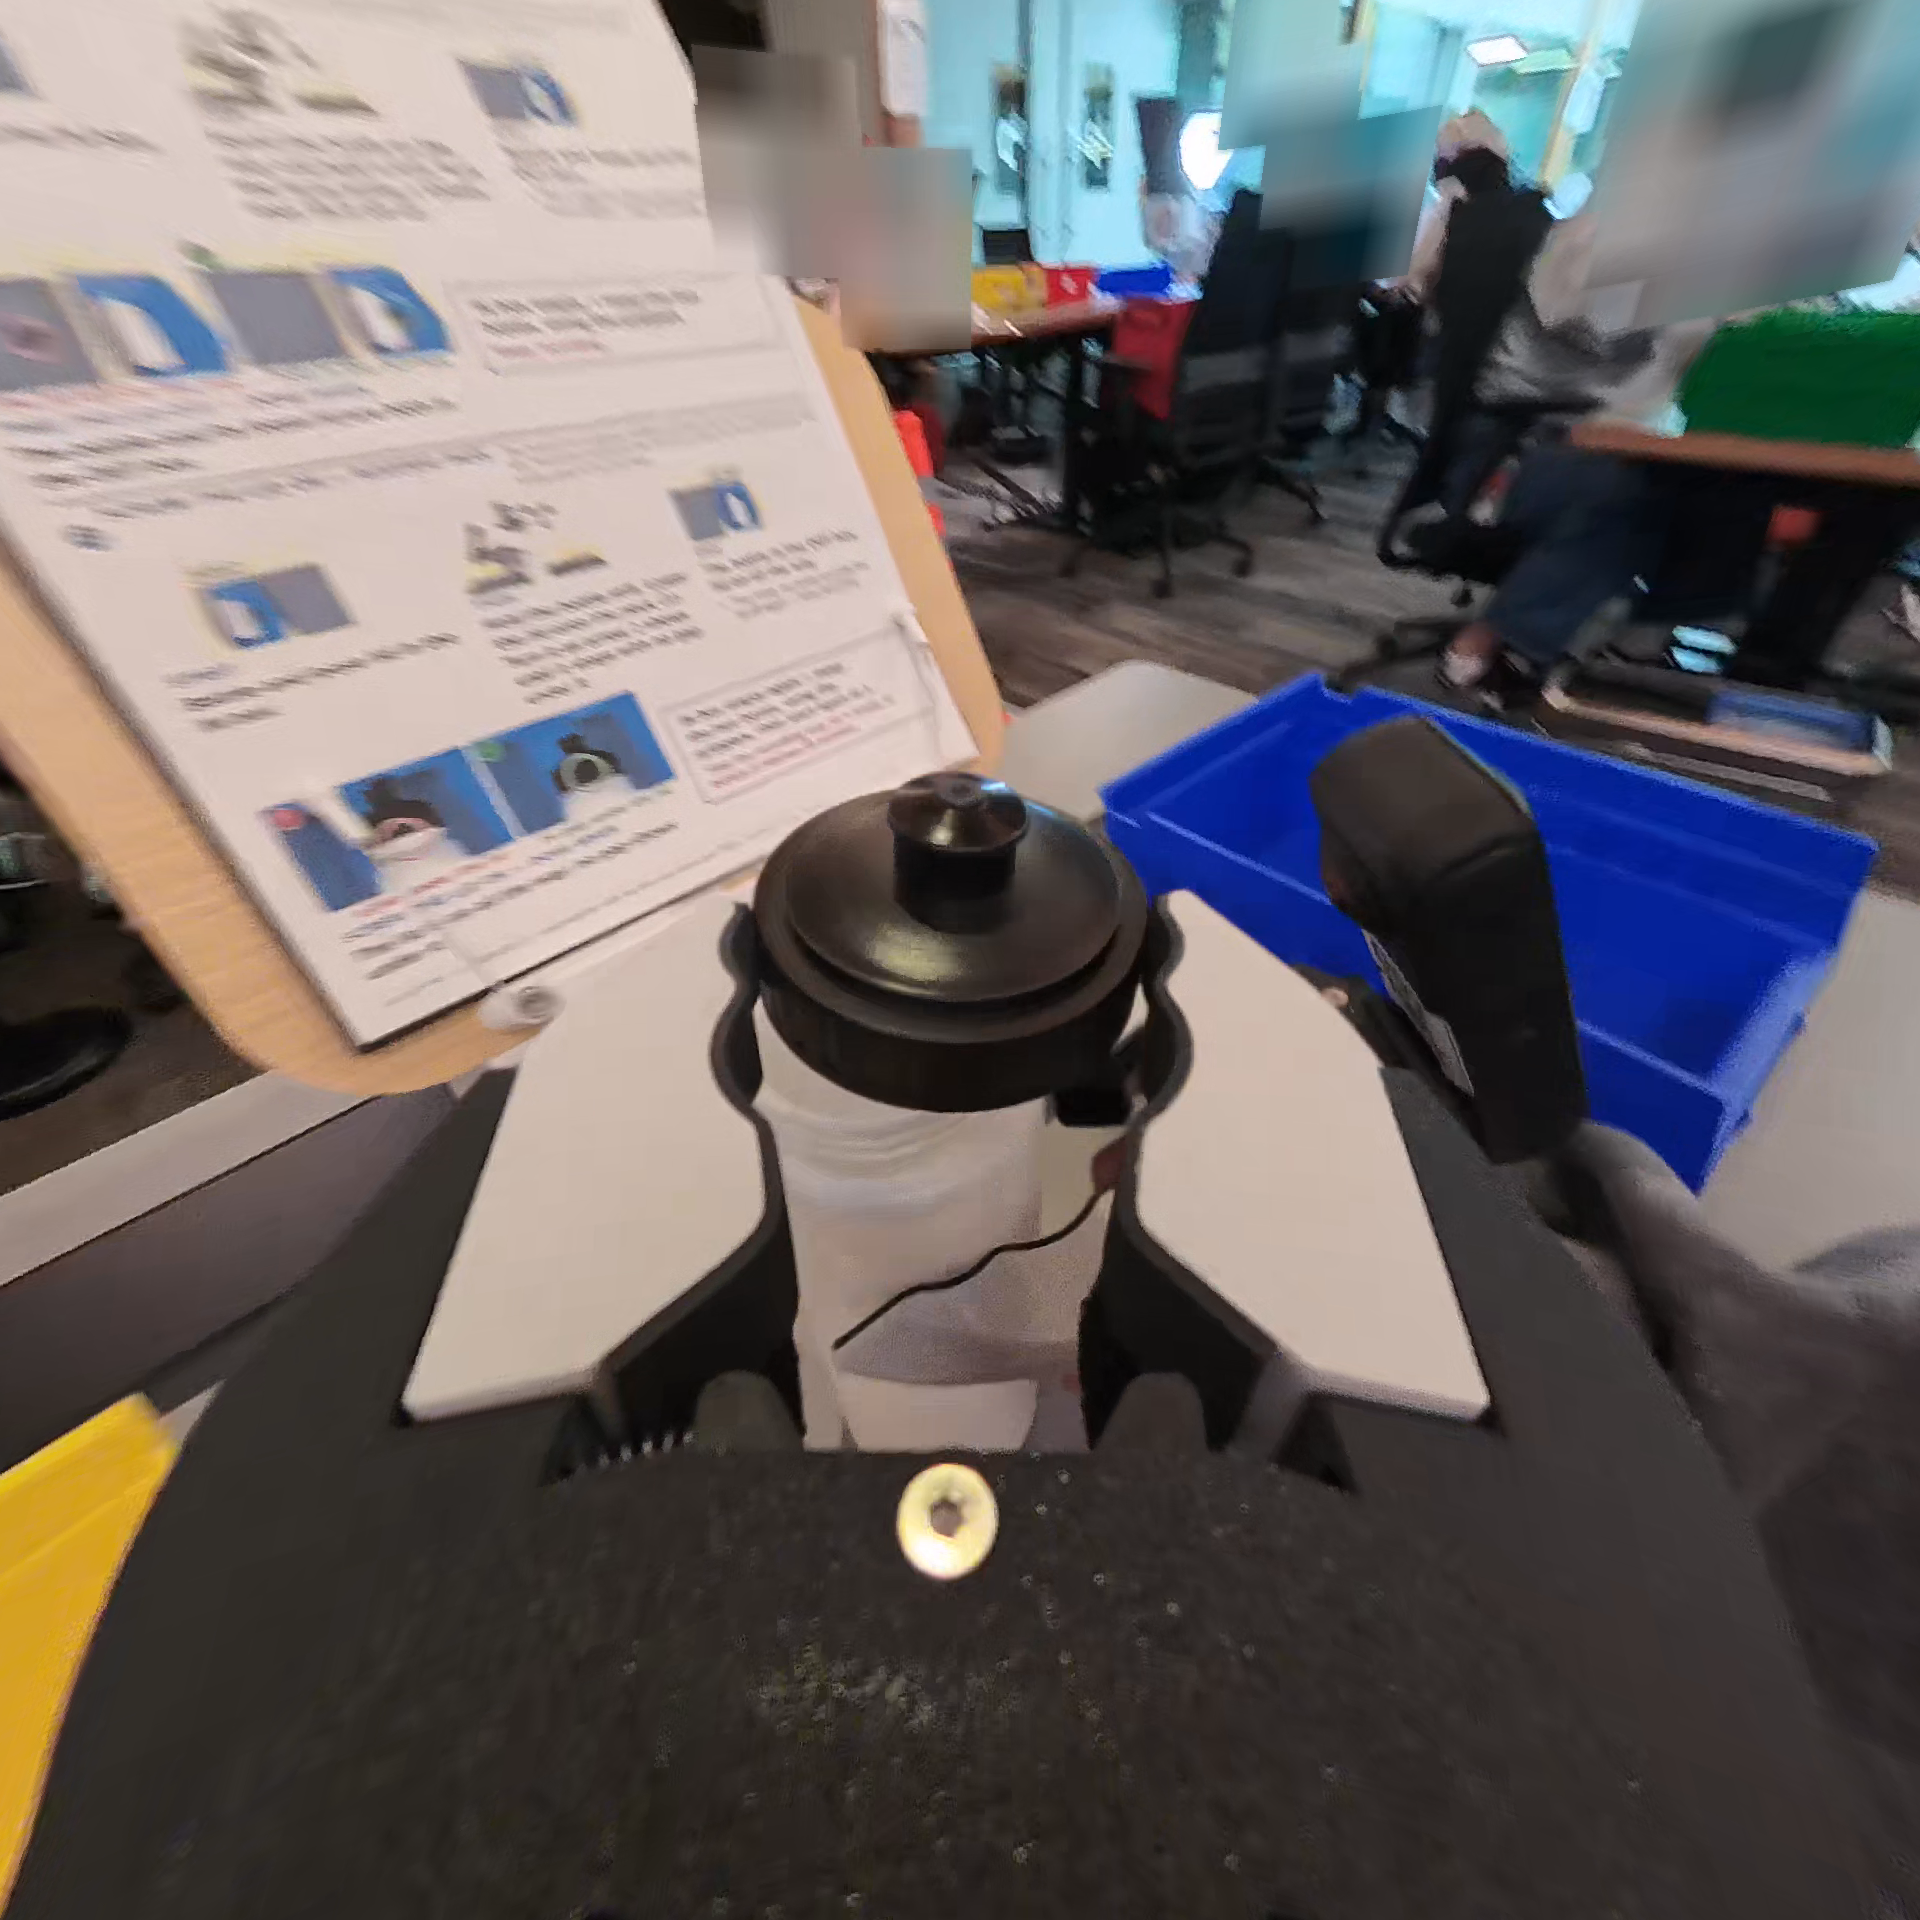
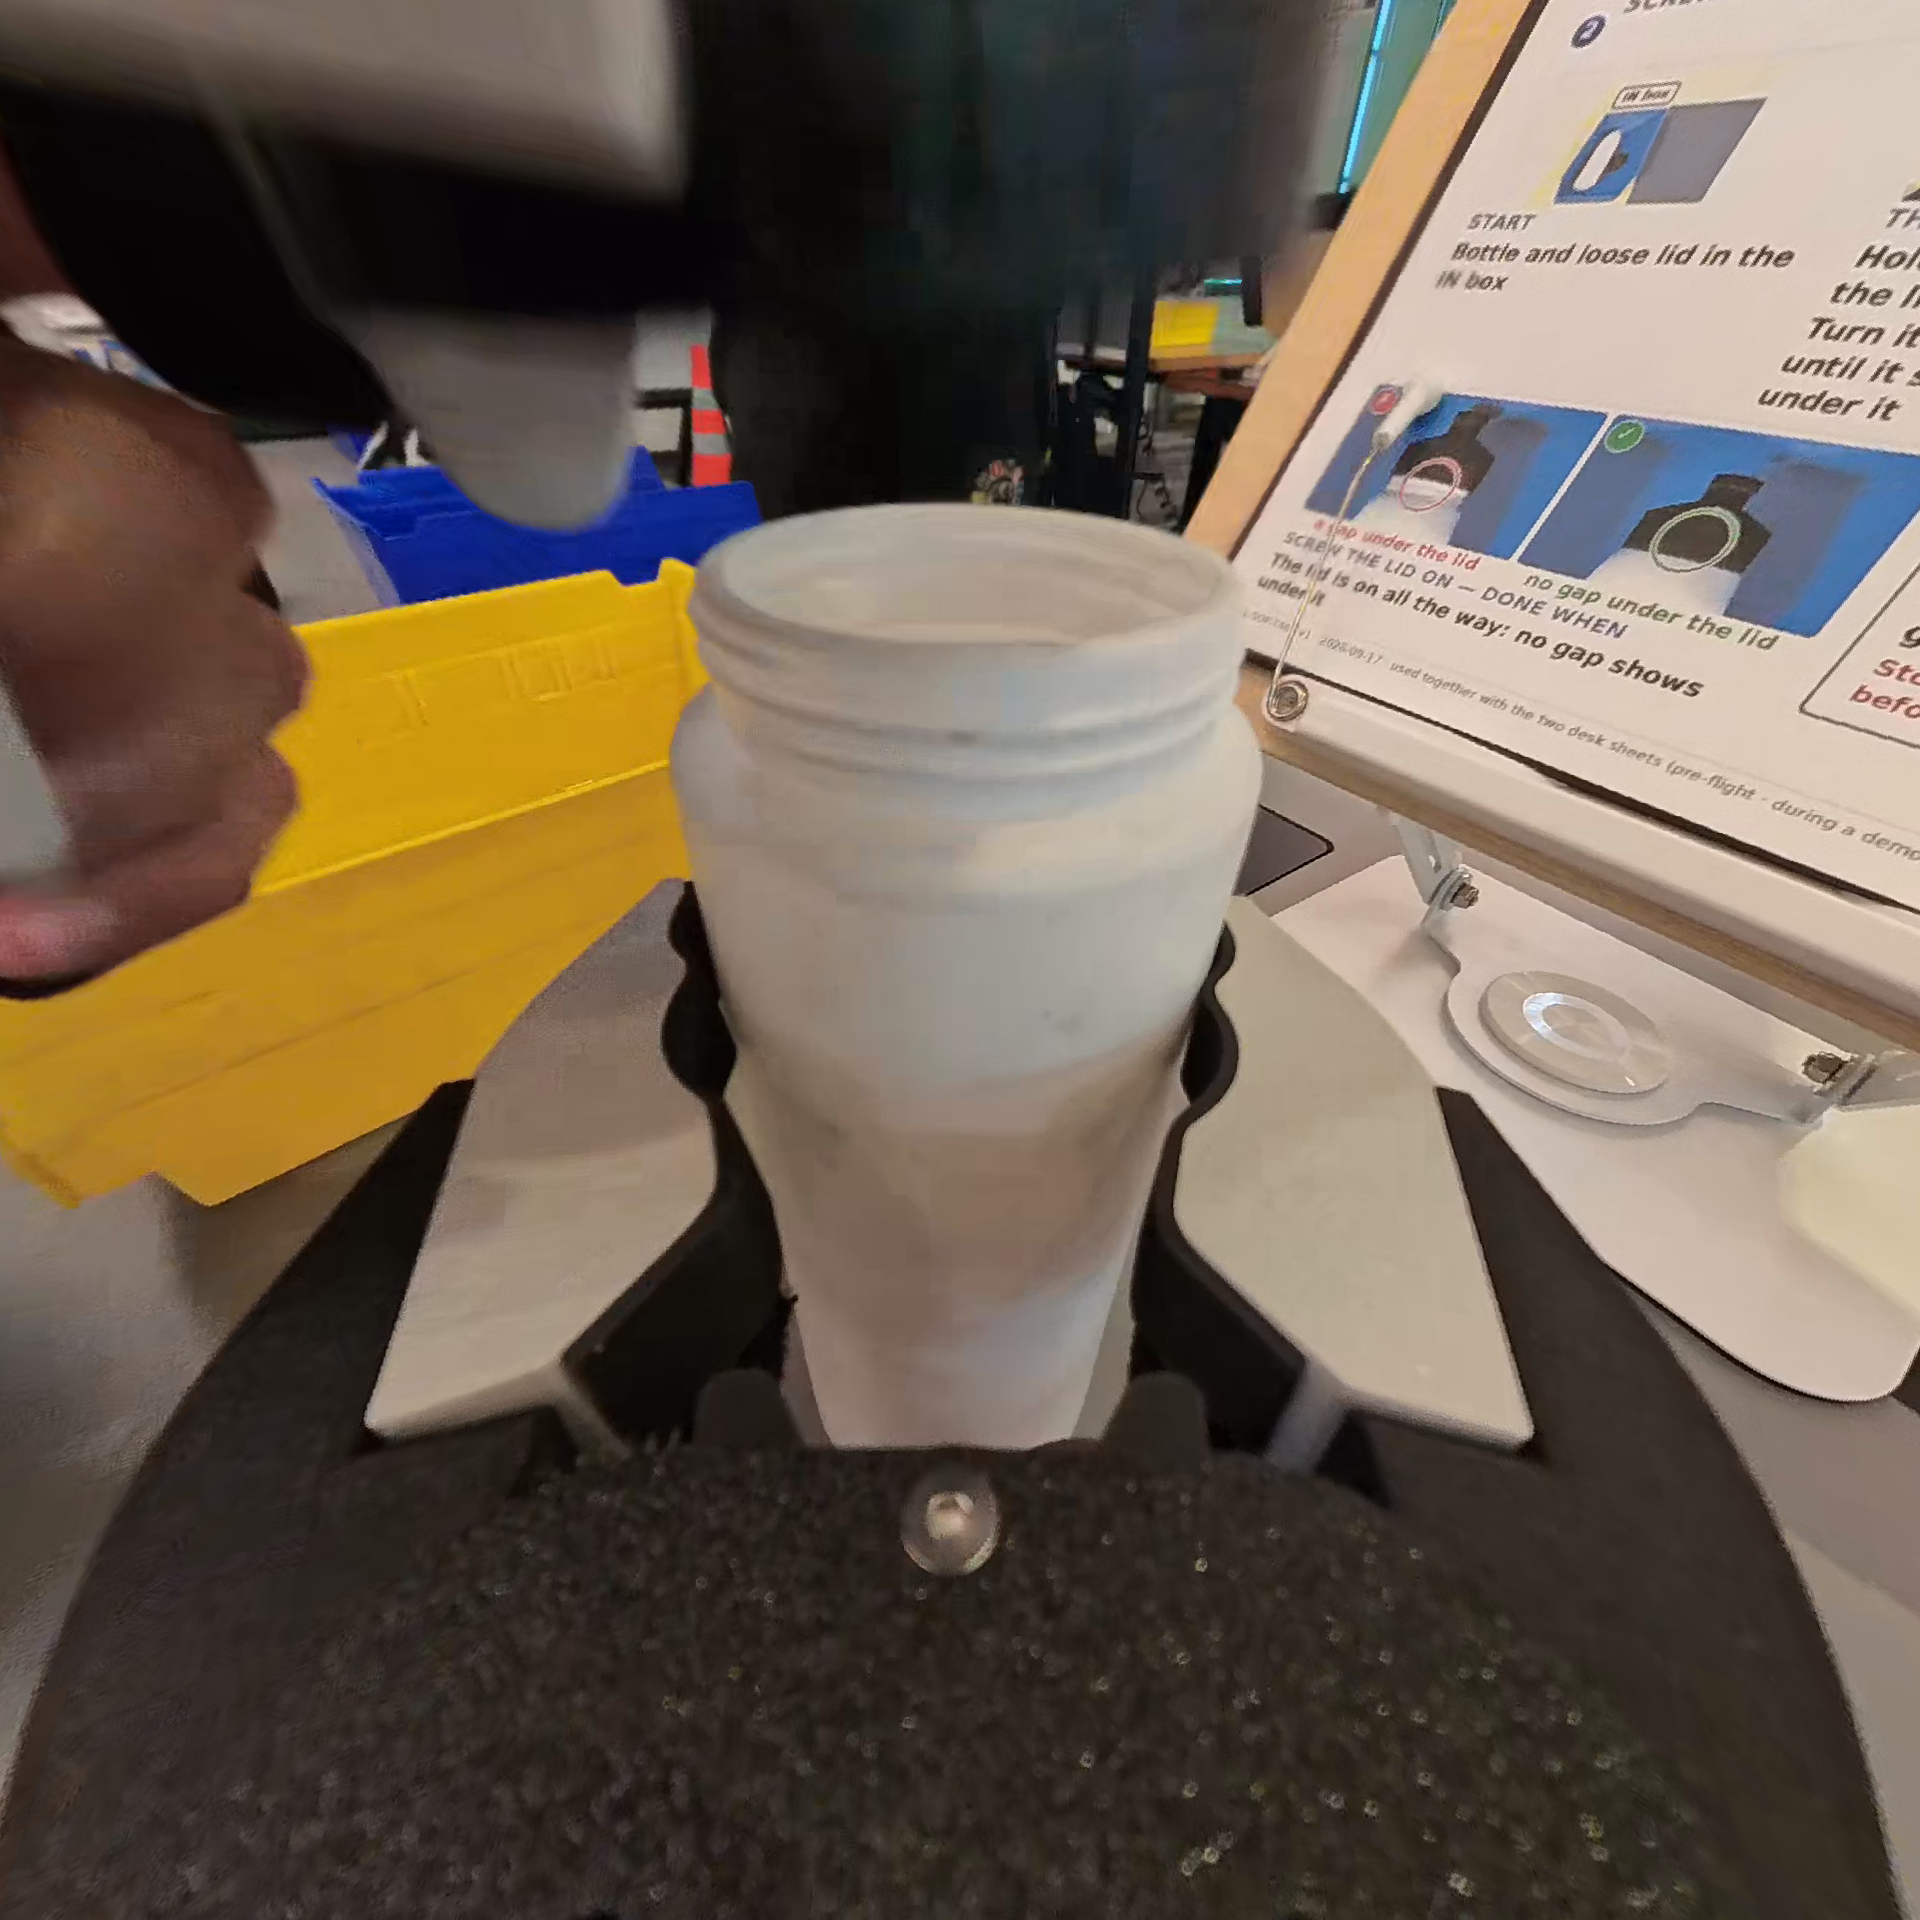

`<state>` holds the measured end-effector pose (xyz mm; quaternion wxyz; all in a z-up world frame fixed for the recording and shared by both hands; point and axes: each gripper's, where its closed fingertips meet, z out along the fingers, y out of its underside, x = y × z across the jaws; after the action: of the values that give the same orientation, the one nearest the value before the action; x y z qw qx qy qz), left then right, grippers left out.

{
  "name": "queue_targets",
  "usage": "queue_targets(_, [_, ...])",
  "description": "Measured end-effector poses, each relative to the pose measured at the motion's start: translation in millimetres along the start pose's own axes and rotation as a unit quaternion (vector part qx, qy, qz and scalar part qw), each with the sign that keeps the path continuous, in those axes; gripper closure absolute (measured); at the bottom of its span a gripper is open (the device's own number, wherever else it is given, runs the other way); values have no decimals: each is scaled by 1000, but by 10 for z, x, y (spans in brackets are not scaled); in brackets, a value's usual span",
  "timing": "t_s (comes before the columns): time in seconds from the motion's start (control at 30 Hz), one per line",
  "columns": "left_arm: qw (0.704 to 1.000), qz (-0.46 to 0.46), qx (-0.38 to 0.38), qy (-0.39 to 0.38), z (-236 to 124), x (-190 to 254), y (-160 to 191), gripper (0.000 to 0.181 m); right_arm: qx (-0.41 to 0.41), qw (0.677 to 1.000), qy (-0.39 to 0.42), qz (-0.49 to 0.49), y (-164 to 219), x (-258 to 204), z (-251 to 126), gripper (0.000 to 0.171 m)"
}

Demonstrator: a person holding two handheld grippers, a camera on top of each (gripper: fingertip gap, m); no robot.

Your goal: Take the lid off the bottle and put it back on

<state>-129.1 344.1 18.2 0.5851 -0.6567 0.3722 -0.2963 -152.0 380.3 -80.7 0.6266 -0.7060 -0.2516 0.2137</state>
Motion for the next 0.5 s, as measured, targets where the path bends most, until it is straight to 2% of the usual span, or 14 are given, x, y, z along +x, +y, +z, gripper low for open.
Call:
queue_targets(0.1, [996,-42,43,-73,-363,-201,-97,111,0,1000,0,0,2,0,0,84])
queue_targets(0.17, [988,-76,66,-119,-654,-215,-3,111,0,1000,0,0,2,1,0,84])
queue_targets(0.3, [984,-88,48,-144,-1050,283,632,111,-1,1000,0,-1,4,-1,-2,84])
queue_targets(0.43, [995,-11,-28,-94,-1178,931,1337,111,0,1000,0,-2,5,0,-1,84])
queue_targets(0.5, [994,-1,-62,-86,-1196,979,1440,111,-1,1000,0,-3,6,-1,0,84])
